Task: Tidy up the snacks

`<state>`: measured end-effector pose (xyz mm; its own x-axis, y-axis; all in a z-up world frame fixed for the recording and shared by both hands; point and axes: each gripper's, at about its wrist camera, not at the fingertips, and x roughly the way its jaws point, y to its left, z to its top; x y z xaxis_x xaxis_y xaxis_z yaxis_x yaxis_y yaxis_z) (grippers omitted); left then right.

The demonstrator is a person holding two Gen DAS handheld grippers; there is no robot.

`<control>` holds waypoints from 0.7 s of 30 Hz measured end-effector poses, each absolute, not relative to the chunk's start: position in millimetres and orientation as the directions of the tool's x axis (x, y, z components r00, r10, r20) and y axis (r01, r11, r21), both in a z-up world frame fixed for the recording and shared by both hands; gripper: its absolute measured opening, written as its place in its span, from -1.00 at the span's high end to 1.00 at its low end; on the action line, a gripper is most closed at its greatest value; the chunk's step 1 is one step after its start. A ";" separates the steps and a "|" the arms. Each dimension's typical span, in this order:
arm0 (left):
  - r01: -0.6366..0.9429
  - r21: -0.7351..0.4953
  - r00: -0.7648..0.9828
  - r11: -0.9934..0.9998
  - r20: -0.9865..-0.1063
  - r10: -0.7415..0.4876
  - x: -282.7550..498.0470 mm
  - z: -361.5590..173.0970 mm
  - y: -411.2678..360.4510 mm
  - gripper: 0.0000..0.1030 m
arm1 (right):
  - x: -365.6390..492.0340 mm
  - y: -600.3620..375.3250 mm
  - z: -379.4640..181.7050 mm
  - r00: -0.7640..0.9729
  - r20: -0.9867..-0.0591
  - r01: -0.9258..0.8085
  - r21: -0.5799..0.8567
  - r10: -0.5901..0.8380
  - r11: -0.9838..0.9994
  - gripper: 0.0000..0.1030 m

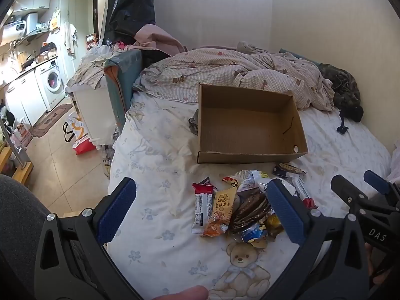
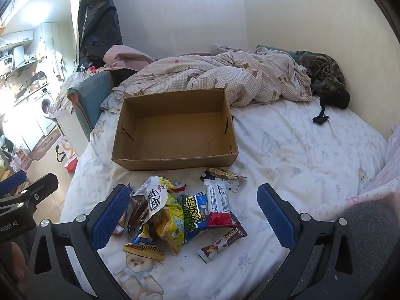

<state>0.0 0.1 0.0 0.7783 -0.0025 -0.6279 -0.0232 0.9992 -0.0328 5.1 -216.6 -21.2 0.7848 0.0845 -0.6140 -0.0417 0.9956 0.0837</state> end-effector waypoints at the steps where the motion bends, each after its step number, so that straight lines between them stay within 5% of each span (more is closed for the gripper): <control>1: -0.024 -0.033 0.779 0.999 -0.628 -0.002 0.0 0.0 0.1 -1.00 | 5.3 -216.1 -21.2 0.785 -0.614 -0.042 0.084 0.085 0.996 -1.00; 21: -0.008 -0.018 0.787 1.000 -0.617 -0.005 -2.4 5.6 -7.0 -1.00 | 5.7 -223.9 -18.9 0.784 -0.614 -0.037 0.095 0.088 0.995 -1.00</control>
<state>-2.4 -7.0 5.6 0.7871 -0.0053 -0.6168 -0.0075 0.9998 -0.0181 5.7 -223.9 -18.9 0.7844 0.0875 -0.6140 -0.0369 0.9948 0.0946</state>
